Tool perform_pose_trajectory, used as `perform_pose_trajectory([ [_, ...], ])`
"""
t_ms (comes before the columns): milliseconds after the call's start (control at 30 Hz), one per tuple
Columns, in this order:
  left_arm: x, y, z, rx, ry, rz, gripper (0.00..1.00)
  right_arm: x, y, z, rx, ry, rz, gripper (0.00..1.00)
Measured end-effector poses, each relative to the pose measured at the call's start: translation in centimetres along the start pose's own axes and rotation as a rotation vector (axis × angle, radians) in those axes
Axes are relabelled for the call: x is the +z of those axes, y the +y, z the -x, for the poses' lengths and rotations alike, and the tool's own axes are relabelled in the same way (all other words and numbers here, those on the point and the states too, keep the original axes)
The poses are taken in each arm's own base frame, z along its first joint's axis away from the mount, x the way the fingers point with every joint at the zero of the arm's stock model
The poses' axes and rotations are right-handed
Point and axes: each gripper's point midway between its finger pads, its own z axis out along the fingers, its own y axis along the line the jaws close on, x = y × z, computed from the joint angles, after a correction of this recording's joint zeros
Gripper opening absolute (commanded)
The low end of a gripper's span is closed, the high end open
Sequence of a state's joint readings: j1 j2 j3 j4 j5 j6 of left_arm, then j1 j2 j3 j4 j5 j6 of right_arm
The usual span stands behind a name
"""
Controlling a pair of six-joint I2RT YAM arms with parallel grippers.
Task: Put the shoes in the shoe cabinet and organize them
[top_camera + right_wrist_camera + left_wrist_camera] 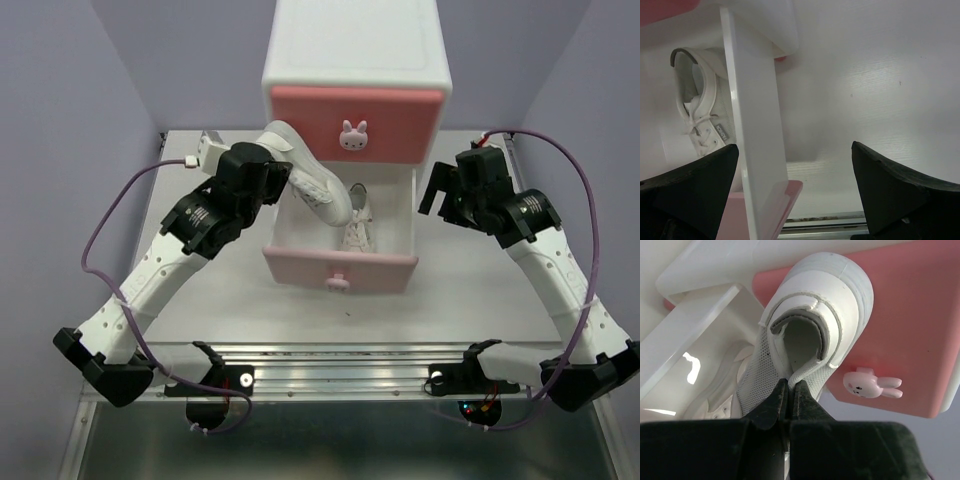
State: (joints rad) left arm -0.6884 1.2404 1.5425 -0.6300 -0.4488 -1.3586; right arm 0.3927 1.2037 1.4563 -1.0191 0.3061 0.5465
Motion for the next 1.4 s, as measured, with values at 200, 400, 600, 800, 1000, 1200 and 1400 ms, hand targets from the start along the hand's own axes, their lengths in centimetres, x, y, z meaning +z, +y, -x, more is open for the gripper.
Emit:
perform_pose_trajectory([
  [200, 0.1, 2.8, -1.3, 0.007, 0.017, 0.008, 0.00, -1.6, -0.7, -0.1, 0.003, -0.014, 0.008, 1.00],
  [400, 0.6, 5.9, -4.3, 0.073, 0.078, 0.065, 0.00, -2.1, -1.3, -0.7, -0.020, 0.004, -0.004, 1.00],
  [600, 1.4, 7.9, -6.2, 0.157, 0.120, 0.064, 0.00, -2.0, -1.5, -1.0, -0.026, 0.015, -0.009, 1.00],
  [800, 1.6, 7.6, -6.3, 0.227, 0.124, 0.030, 0.00, -1.7, -1.6, -1.3, -0.037, 0.025, -0.015, 1.00],
  [1000, 2.7, 6.7, -7.1, 0.412, 0.151, 0.014, 0.00, -1.7, -1.5, -1.3, -0.037, 0.028, -0.013, 1.00],
  [1200, 3.0, 6.3, -7.6, 0.544, 0.174, 0.022, 0.00, -1.6, -1.5, -1.4, -0.037, 0.030, -0.013, 1.00],
  [1400, 2.8, 6.6, -7.0, 0.685, 0.186, 0.046, 0.00, -1.4, -1.7, -1.9, -0.041, 0.042, -0.020, 1.00],
])
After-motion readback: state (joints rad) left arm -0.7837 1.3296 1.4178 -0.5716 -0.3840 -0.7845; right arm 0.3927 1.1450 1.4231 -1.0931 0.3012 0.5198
